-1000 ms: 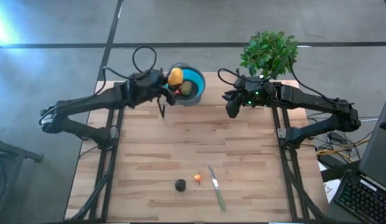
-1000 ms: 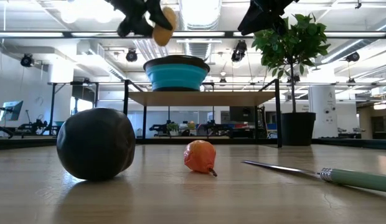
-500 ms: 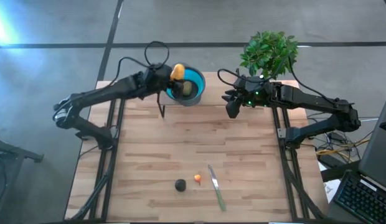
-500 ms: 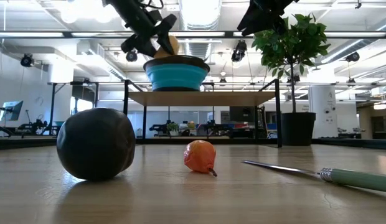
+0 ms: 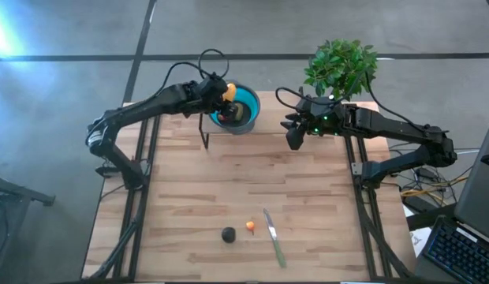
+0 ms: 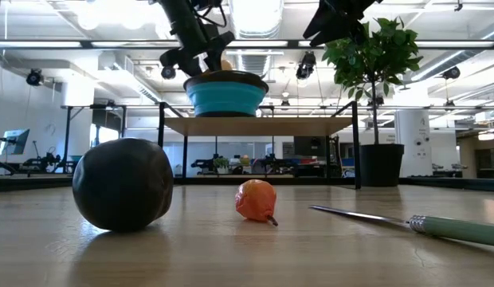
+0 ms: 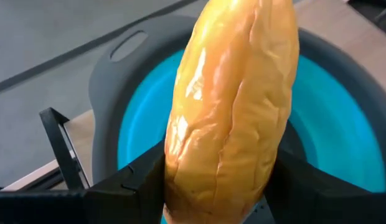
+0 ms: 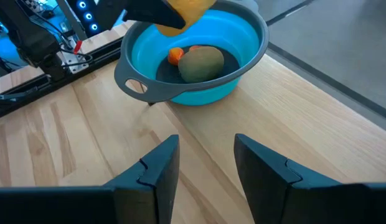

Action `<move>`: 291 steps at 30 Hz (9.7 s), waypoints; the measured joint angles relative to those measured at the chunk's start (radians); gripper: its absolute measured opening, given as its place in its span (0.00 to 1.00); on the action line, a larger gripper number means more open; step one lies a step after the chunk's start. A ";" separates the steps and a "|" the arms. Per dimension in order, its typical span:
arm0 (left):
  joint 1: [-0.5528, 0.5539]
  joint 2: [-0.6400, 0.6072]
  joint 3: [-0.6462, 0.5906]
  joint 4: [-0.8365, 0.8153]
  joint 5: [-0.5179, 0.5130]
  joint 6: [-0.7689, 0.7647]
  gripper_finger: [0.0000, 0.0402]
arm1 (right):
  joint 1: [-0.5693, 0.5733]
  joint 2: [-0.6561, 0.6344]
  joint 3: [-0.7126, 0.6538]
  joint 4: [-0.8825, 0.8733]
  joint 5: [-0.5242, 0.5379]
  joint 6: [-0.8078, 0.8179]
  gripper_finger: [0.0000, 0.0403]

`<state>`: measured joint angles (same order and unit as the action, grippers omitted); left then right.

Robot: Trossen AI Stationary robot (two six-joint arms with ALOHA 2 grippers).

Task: Pick & Place Fruit
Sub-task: Put the yellow mango into the blue strainer bowl, then put the orange pear into the blue strainer bowl

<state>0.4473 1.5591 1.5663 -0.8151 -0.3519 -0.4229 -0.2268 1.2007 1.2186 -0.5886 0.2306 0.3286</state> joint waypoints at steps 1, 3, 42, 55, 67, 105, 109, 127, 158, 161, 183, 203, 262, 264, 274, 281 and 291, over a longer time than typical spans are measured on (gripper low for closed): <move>0.001 0.003 0.003 -0.005 0.000 0.000 0.54 | 0.000 0.000 0.000 0.000 0.000 0.000 0.37; 0.004 0.007 0.001 -0.014 0.000 0.000 0.54 | 0.000 0.000 0.000 0.000 0.000 0.000 0.36; 0.013 0.012 -0.033 -0.038 0.057 0.060 0.68 | 0.000 0.000 0.000 0.001 -0.003 0.000 0.18; 0.016 0.010 -0.014 -0.041 0.059 0.097 0.78 | 0.000 0.000 0.000 0.001 -0.003 0.001 0.31; -0.042 -0.018 0.036 -0.053 0.059 0.161 0.78 | 0.069 0.000 0.000 0.003 -0.078 0.001 0.38; -0.821 -0.106 -0.173 -0.095 -0.096 -0.110 0.78 | 0.584 0.226 0.000 0.102 -0.062 0.056 0.21; -0.864 -0.107 -0.234 -0.044 -0.096 -0.155 0.78 | 0.604 0.275 0.000 0.111 -0.062 0.056 0.19; -1.013 -0.108 -0.438 0.189 -0.096 -0.317 0.78 | 0.668 0.466 0.000 0.227 -0.074 0.057 0.30; -1.065 -0.107 -0.492 0.238 -0.091 -0.397 0.78 | 0.687 0.681 0.001 0.353 0.011 0.227 0.72; -1.065 -0.107 -0.492 0.236 -0.091 -0.396 0.78 | 0.687 0.698 0.000 0.365 0.011 0.286 0.72; -1.065 -0.107 -0.492 0.234 -0.091 -0.399 0.78 | 0.694 0.886 0.167 0.252 0.063 0.272 0.64; -1.064 -0.107 -0.492 0.231 -0.094 -0.396 0.78 | 0.694 0.888 0.161 0.175 0.060 0.375 0.63; -1.064 -0.106 -0.492 0.216 -0.091 -0.396 0.78 | 0.602 0.678 0.157 0.144 0.046 0.239 0.19; -1.064 -0.106 -0.492 0.214 -0.091 -0.396 0.78 | 0.583 0.655 0.157 0.143 0.050 0.218 0.21; -1.064 -0.106 -0.492 0.206 -0.091 -0.379 0.78 | 0.497 0.557 0.157 0.145 0.049 0.084 0.18; -1.064 -0.106 -0.494 0.206 -0.091 -0.378 0.78 | 0.422 0.486 0.157 0.151 0.048 -0.001 0.21; -1.064 -0.106 -0.526 0.204 -0.091 -0.410 0.78 | 0.312 0.414 0.157 0.159 0.022 -0.076 0.20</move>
<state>-0.6170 1.4530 1.0399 -0.6108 -0.4425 -0.8325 0.0852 1.6143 1.3758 -0.4300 0.2527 0.2531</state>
